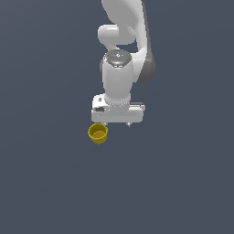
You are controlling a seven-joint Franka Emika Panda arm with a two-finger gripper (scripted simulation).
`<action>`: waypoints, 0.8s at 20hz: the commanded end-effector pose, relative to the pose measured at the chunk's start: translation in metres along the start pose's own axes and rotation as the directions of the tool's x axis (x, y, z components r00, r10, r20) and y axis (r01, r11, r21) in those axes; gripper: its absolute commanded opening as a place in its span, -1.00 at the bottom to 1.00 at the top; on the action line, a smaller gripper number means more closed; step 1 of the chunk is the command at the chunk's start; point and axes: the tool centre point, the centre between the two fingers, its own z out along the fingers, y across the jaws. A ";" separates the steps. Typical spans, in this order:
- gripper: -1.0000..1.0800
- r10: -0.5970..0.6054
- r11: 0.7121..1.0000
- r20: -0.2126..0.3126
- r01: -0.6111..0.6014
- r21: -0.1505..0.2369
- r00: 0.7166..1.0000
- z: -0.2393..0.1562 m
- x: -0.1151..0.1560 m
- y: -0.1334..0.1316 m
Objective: Pick up the object and move it to a goal position.
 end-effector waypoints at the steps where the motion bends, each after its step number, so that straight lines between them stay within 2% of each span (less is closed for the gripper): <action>1: 0.23 0.000 1.000 0.000 0.000 0.000 1.000 0.000 0.000 0.000; 7: 0.23 -0.001 1.000 0.004 0.001 -0.010 1.000 -0.004 -0.002 0.011; 16: 0.23 0.018 1.000 0.010 -0.018 -0.012 1.000 -0.002 -0.002 0.012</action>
